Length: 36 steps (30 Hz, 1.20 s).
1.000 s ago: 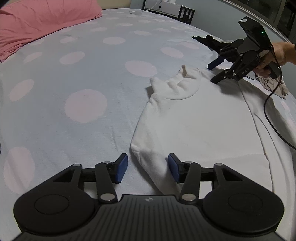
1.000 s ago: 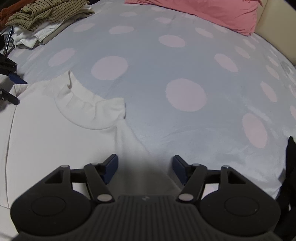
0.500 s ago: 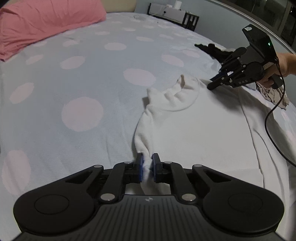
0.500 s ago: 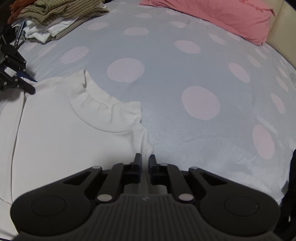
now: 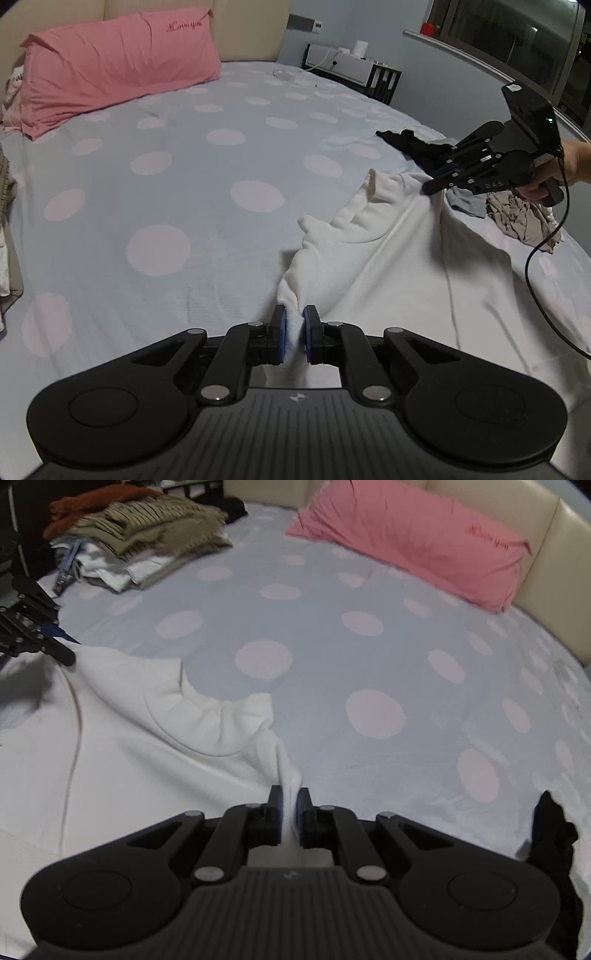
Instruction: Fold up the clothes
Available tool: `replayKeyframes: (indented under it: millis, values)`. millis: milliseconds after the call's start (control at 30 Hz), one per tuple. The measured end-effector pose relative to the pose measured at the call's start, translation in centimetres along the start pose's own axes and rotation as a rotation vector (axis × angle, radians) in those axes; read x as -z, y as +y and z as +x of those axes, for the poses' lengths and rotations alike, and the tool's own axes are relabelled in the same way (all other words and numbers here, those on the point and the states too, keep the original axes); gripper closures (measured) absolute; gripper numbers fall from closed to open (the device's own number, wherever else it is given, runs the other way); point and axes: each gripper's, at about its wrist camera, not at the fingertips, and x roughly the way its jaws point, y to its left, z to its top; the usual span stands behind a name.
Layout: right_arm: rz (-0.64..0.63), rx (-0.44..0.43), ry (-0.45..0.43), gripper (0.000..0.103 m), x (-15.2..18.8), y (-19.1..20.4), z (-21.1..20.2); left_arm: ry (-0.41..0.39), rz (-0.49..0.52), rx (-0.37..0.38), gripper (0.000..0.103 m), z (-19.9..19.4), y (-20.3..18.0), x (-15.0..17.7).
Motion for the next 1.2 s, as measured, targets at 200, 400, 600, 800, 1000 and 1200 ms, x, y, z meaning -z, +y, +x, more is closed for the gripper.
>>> replayKeyframes:
  millis: [200,400,600,800,1000,1200]
  values:
    - [0.005,-0.054,-0.073,0.094,1.3,2.0,-5.4,-0.036,0.043,-0.007,0.095,-3.3,-2.6,1.9]
    - [-0.008,-0.087,-0.123,0.094,4.6,5.1,-10.0,-0.053,0.035,0.015,0.095,-6.9,-5.3,6.0]
    - [0.042,-0.115,-0.142,0.094,8.9,8.4,-12.8,-0.012,0.119,0.077,0.095,-8.4,-9.5,10.4]
    - [0.075,-0.152,-0.099,0.094,13.2,12.2,-13.1,0.011,0.103,0.086,0.095,-8.3,-10.3,12.5]
    - [0.115,-0.157,-0.096,0.094,15.8,14.0,-13.9,0.029,0.124,0.104,0.095,-9.0,-10.9,14.3]
    - [0.194,-0.154,-0.099,0.094,18.1,14.9,-13.5,0.101,0.135,0.102,0.095,-7.4,-11.8,15.9]
